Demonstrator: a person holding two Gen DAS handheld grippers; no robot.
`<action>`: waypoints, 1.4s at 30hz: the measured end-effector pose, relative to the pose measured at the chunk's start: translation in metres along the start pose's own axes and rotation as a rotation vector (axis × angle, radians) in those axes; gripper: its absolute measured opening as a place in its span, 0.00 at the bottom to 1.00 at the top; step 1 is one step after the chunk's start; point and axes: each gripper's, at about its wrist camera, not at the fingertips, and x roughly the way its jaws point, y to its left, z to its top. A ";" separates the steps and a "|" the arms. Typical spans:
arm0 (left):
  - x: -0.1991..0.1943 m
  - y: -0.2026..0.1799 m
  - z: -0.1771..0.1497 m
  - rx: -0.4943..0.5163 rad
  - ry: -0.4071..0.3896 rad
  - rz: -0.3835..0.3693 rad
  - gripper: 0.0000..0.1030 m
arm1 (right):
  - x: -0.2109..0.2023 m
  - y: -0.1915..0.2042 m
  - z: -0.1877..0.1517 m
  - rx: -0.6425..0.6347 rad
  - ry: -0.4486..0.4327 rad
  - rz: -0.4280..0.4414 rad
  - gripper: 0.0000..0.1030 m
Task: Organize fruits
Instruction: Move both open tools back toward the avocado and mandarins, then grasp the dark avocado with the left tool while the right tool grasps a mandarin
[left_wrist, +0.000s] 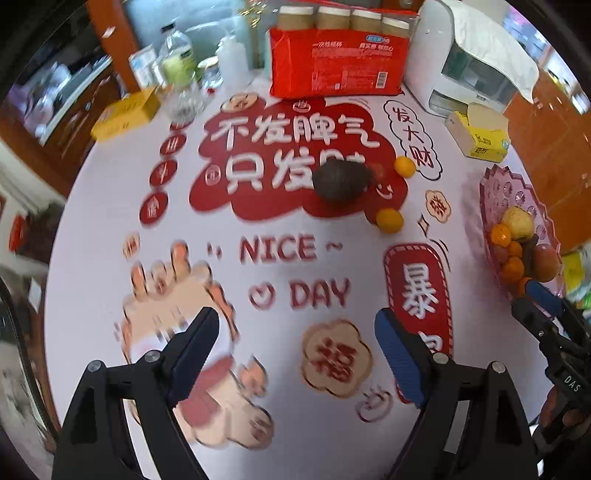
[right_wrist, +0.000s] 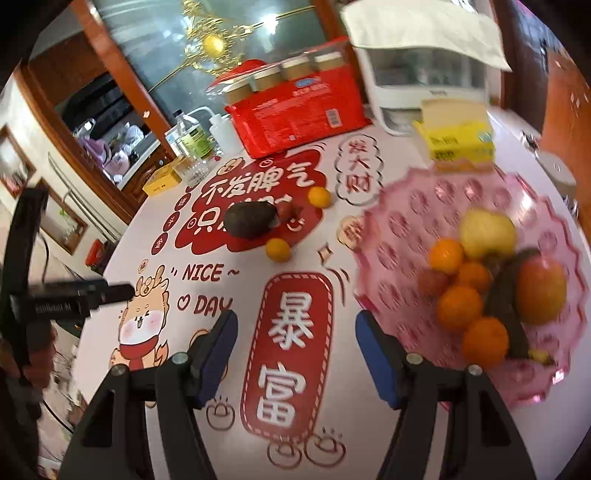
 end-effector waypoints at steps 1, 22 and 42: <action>0.001 0.002 0.007 0.019 -0.002 0.000 0.85 | 0.003 0.003 0.003 -0.014 -0.003 -0.008 0.65; 0.062 -0.022 0.128 0.394 -0.025 -0.072 0.85 | 0.102 0.069 0.039 -0.244 -0.046 -0.167 0.65; 0.168 -0.047 0.142 0.443 0.084 -0.173 0.85 | 0.172 0.064 0.033 -0.318 -0.013 -0.234 0.55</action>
